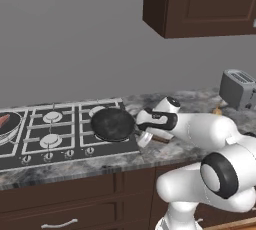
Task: Place both pans onto different burners. Then place the onion and the steak on different pans.
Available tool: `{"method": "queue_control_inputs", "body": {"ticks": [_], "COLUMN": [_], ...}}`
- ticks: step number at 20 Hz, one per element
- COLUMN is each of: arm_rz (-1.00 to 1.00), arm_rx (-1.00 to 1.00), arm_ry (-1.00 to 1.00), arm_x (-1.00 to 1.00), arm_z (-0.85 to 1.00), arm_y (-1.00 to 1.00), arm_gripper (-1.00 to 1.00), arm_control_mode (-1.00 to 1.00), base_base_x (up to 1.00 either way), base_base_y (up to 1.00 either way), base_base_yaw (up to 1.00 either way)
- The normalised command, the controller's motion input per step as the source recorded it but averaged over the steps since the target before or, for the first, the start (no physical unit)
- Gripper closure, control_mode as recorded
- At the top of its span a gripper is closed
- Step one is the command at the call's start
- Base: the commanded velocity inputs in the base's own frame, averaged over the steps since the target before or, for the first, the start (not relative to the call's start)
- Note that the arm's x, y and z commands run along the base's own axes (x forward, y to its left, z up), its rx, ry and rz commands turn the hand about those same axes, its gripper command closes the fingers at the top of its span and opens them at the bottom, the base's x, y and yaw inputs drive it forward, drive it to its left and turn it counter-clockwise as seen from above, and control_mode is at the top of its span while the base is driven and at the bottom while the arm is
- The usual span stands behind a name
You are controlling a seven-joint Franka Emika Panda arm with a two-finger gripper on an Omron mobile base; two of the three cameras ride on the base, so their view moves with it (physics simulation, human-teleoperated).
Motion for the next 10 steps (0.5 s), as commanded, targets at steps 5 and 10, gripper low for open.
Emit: {"method": "queue_control_inputs", "body": {"ticks": [5, 10], "arm_rz": [0.0, -0.01], "arm_rx": [0.0, 0.0], "arm_ry": [0.01, 0.03], "arm_x": [0.13, 0.39], "arm_z": [0.0, 0.0], "arm_y": [0.21, 0.07], "arm_gripper": [1.0, 1.0], "arm_control_mode": [-1.0, -1.0], "base_base_x": [0.0, 0.0], "base_base_y": [0.0, 0.0], "base_base_yaw": [0.0, 0.0]}}
